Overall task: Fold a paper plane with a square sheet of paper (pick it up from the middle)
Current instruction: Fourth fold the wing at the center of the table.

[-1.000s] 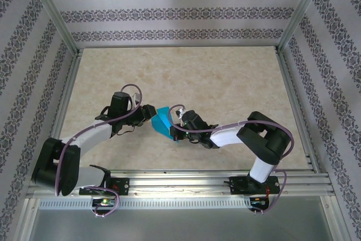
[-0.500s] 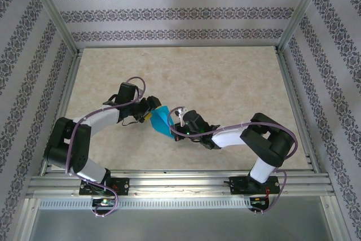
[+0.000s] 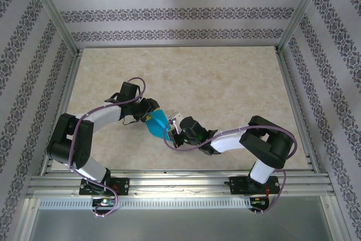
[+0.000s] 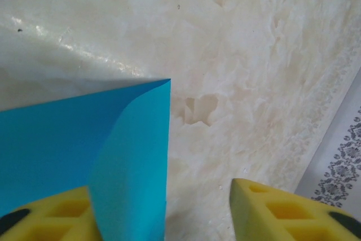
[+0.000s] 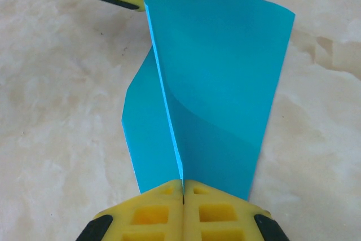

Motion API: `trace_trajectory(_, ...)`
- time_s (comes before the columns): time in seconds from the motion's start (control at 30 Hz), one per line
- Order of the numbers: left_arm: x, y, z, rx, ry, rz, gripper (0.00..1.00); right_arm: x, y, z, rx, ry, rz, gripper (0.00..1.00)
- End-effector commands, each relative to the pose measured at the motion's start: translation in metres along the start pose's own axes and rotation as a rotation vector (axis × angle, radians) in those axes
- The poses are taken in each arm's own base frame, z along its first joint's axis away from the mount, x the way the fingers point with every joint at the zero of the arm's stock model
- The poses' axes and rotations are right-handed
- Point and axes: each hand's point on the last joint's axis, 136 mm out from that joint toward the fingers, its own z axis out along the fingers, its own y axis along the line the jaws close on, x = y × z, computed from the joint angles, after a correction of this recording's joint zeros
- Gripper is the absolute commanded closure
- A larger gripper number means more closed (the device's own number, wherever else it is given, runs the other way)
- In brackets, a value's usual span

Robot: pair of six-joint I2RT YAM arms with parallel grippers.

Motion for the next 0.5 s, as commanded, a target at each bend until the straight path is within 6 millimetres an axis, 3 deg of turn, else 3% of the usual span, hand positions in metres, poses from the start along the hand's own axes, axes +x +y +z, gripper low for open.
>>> trace_trajectory(0.0, 0.006, 0.002, 0.001, -0.011, 0.02, -0.014, 0.57, -0.008, 0.001, -0.003, 0.02, -0.042, -0.067, 0.96)
trace_trajectory(0.27, 0.009, 0.004, -0.001, -0.005, 0.016, -0.014, 0.81, -0.003, -0.004, -0.007, 0.06, -0.048, -0.106, 0.91)
trace_trajectory(0.33, 0.01, 0.004, -0.002, 0.005, 0.017, -0.02, 0.92, -0.002, -0.006, -0.008, 0.078, -0.053, -0.117, 0.87)
trace_trajectory(0.47, 0.011, 0.005, -0.002, 0.02, 0.004, -0.041, 0.99, 0.005, -0.007, -0.009, 0.103, -0.031, -0.16, 0.82)
